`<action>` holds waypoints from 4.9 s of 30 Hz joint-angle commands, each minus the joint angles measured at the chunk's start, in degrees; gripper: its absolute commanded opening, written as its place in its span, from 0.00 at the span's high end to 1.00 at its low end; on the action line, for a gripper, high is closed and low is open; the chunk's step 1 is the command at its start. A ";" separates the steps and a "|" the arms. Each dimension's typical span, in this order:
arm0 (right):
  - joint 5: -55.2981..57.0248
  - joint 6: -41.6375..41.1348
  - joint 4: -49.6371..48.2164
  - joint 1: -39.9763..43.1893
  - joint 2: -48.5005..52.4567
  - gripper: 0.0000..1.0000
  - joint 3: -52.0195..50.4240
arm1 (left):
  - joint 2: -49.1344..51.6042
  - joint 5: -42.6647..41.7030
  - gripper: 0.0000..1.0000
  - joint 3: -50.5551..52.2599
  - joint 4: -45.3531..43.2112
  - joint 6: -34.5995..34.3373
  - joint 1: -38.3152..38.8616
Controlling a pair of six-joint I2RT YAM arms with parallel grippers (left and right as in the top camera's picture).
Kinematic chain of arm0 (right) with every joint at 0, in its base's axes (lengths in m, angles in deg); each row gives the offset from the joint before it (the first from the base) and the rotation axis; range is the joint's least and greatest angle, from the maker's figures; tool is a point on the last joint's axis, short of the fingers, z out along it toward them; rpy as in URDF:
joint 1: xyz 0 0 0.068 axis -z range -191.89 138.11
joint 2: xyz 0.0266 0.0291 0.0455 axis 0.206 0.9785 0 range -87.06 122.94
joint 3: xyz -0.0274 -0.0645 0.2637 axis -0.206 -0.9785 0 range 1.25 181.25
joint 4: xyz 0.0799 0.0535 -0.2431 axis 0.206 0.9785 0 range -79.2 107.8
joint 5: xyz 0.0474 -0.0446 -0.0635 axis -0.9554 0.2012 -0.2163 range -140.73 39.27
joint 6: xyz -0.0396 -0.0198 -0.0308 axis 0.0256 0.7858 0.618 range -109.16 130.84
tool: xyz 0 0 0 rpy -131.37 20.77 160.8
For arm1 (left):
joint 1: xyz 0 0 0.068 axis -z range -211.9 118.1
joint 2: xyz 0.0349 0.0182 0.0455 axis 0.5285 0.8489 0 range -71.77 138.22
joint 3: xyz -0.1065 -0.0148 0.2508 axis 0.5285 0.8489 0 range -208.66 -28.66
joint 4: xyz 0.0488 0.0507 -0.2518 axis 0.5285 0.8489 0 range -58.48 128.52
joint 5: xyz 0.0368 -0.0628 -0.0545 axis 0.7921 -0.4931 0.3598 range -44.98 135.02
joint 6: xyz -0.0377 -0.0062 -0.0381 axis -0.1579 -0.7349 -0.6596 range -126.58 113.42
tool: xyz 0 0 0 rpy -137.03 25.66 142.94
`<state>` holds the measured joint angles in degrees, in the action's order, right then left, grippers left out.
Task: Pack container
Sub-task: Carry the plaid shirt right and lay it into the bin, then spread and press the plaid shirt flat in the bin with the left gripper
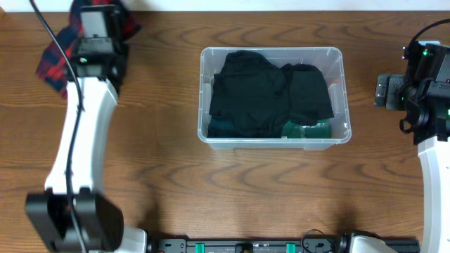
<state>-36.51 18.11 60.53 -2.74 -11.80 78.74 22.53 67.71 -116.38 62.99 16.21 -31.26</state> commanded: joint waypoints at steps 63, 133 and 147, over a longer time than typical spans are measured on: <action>0.57 -1.03 0.04 0.22 -0.35 0.01 0.46 | 10.19 11.91 0.94 -0.74 0.50 0.22 52.09; 0.57 -1.03 0.02 0.22 -0.35 0.01 0.46 | 20.09 -37.33 0.94 -0.63 6.95 -27.82 38.58; 0.57 -1.03 0.04 0.22 -0.35 0.01 0.46 | 8.85 -32.20 0.94 -4.35 3.78 -27.76 35.30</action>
<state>-36.51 18.11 60.56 -2.74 -11.80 78.74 36.10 32.04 -119.18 67.42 -11.09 5.33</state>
